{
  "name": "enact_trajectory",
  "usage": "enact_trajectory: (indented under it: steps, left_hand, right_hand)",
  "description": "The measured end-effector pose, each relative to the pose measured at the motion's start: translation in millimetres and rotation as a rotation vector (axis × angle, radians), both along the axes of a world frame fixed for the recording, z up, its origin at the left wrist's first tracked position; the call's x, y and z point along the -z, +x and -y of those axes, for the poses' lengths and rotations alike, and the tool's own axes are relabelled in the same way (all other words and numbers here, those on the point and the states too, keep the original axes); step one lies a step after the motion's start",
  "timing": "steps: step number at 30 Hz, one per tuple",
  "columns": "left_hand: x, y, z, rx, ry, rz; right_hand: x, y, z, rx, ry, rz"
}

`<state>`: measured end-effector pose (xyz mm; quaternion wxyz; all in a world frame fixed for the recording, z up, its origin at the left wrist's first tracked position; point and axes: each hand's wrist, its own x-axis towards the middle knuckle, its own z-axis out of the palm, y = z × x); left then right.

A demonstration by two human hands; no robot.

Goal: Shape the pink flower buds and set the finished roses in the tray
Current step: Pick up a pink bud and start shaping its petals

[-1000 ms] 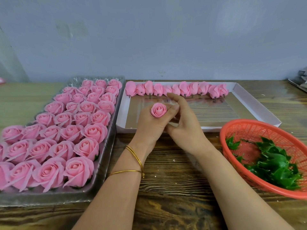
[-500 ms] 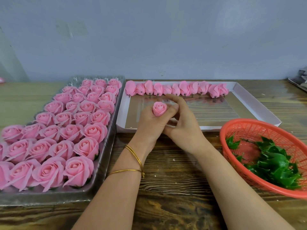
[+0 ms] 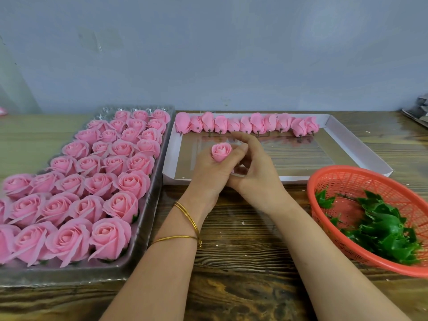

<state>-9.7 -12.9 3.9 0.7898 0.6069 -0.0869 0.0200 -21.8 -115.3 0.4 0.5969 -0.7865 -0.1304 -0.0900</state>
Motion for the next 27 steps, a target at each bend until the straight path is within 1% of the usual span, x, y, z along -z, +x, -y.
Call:
enact_trajectory:
  steps: [8,11,13,17,20,24,27]
  left_hand:
    - [-0.3,-1.0,-2.0,0.019,-0.005,-0.001]
    - [1.7,-0.2,-1.2,0.0,-0.001,0.009]
    - [2.6,0.9,-1.2,-0.026,0.005,0.026]
    - [3.9,1.3,-0.5,-0.139,0.14,0.152]
    - [2.3,-0.4,1.4,-0.192,0.244,0.206]
    - [1.3,-1.3,4.8,-0.25,0.34,0.27]
    - [1.3,-1.6,7.7,-0.305,0.403,0.32]
  right_hand:
    - [0.0,0.7,1.2,-0.008,0.052,-0.045]
    - [-1.9,0.2,0.7,0.041,0.056,-0.018]
    - [-5.7,-1.0,1.0,0.09,0.107,0.008]
    - [-13.2,-3.8,1.7,0.159,0.225,0.034]
    - [-16.0,-6.2,-1.7,0.17,0.169,0.029]
    - [-16.3,-7.5,-4.4,0.189,0.084,0.023]
    - [-15.2,-7.2,-3.0,0.176,0.057,0.021]
